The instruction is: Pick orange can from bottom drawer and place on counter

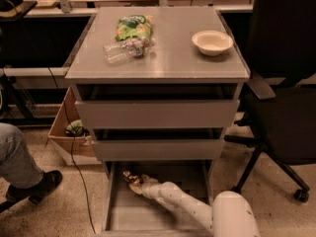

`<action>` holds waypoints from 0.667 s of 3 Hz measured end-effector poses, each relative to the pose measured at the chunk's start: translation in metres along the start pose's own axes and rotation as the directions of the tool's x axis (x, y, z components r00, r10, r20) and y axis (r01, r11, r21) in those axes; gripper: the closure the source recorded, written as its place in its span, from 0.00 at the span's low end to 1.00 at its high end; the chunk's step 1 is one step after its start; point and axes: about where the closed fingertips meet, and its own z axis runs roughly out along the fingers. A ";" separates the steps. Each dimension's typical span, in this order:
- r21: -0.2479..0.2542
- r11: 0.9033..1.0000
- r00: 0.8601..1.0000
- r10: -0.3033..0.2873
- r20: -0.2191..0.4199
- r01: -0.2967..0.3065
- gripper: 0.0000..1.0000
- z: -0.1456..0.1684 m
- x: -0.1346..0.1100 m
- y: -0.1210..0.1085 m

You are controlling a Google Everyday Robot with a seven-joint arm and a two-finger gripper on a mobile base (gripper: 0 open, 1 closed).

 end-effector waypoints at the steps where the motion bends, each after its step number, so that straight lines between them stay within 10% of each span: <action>1: -0.010 1.000 1.000 -0.017 0.011 0.017 0.95 -0.030 -0.011 0.018; 2: -0.055 0.997 0.999 0.046 -0.019 -0.047 1.00 -0.078 -0.009 0.031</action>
Offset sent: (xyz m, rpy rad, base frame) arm -0.1165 -0.0641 0.0794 0.0835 0.1937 0.0363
